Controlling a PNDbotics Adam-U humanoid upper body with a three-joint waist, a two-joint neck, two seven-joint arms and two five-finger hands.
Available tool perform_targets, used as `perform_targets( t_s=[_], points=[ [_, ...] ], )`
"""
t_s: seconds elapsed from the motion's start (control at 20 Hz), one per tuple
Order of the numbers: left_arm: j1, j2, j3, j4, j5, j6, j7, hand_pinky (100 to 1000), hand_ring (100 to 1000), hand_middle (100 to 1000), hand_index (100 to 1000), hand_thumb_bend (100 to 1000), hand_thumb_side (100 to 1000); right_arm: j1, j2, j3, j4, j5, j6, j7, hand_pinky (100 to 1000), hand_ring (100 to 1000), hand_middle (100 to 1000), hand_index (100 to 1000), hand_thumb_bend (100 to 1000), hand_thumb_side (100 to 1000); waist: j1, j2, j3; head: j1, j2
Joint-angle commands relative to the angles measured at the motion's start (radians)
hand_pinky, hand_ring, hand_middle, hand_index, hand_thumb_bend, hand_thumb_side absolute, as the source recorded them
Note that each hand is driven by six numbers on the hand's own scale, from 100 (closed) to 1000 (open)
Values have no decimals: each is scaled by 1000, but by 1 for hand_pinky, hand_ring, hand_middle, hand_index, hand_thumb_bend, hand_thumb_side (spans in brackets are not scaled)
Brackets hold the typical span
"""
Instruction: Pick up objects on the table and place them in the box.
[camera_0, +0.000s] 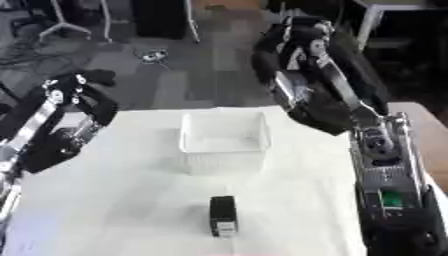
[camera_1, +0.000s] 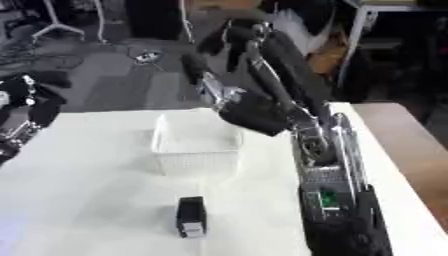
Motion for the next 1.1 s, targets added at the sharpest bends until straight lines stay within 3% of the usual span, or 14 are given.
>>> perform_targets(
  t_s=[0.05, 0.25, 0.45, 0.6, 0.8, 1.05, 1.1],
  points=[
    [-18, 54, -38, 8, -32, -50, -21, 523, 699, 740, 844, 369, 964, -7, 0, 0, -17, -2, 31, -86, 150, 432, 545, 731, 350, 1000, 6, -7, -5, 3, 5],
    [-69, 83, -101, 8, -54, -98, 4, 541, 708, 755, 837, 387, 975, -7, 2, 9, -15, -18, 62, -163, 145, 417, 531, 751, 346, 1000, 11, -8, -16, 23, 5],
    [-114, 80, -148, 15, -88, -128, 2, 591, 717, 774, 842, 408, 998, -7, 4, 19, -7, -29, 64, -177, 142, 415, 530, 752, 344, 1000, 14, -8, -23, 30, 0],
    [-143, 73, -187, 37, -107, -151, -38, 659, 749, 817, 860, 428, 1000, -6, 5, 23, -4, -33, 62, -174, 141, 414, 529, 752, 333, 1000, 15, -9, -27, 34, 0],
    [-184, 66, -219, 67, -125, -185, -102, 681, 763, 860, 864, 419, 1000, -7, 4, 27, -1, -40, 55, -167, 140, 414, 530, 748, 331, 1000, 16, -9, -30, 37, -2],
    [-230, 47, -248, 102, -116, -209, -162, 673, 773, 858, 863, 415, 996, -7, 2, 29, 4, -48, 49, -159, 138, 414, 530, 747, 330, 1000, 17, -9, -31, 42, -5],
    [-234, 42, -254, 112, -102, -205, -173, 634, 754, 834, 864, 408, 990, -7, 2, 29, 5, -49, 48, -158, 137, 413, 530, 748, 330, 1000, 17, -9, -32, 43, -5]
  ],
)
